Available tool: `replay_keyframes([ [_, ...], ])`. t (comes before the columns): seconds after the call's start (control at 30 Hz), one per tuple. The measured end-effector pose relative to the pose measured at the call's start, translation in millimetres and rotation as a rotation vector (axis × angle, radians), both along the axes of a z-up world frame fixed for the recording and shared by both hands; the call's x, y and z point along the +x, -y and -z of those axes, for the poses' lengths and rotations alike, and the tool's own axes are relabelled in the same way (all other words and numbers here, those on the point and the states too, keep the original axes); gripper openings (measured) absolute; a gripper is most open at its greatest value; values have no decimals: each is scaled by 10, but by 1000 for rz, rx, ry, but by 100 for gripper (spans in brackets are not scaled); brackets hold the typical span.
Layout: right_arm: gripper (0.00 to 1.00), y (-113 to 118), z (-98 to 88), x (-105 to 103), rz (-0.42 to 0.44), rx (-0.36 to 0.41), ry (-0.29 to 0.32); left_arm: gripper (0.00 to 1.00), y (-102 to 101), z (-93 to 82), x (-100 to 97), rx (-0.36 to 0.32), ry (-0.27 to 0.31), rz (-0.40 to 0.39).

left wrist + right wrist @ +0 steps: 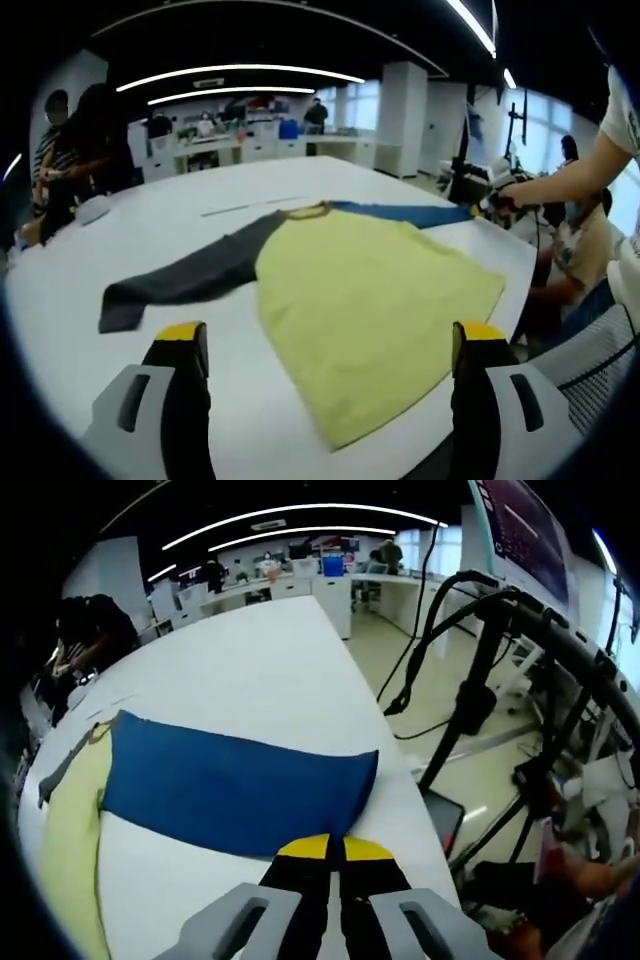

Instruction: Fold the garment on the visible template until the final outline fits inside the template.

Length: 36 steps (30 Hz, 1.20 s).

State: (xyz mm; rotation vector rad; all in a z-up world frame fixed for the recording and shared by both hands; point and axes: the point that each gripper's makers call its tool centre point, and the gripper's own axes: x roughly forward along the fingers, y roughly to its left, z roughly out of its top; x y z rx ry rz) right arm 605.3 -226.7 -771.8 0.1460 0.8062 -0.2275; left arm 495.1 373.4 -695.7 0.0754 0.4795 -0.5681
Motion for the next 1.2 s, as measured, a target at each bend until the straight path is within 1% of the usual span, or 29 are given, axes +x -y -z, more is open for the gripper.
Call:
replay_keyframes([
  [0.23,0,20,-90,85,-11,-5,35,99,-1,1,5,-2,2,2],
  [0.37,0,35,-154,178,-19,0,69,99,-1,0,4,-3,4,4],
  [0.6,0,-211,-357,207,-43,12,126,99,-6,-8,2,-5,7,11],
  [0.9,0,-505,-543,233,-86,30,168,99,10,-24,-24,-6,10,16],
  [1.07,0,-522,-562,363,-113,41,182,99,30,-34,-36,-7,11,18],
  [1.2,0,-599,-598,400,-132,45,189,99,37,-36,-41,-5,11,22],
])
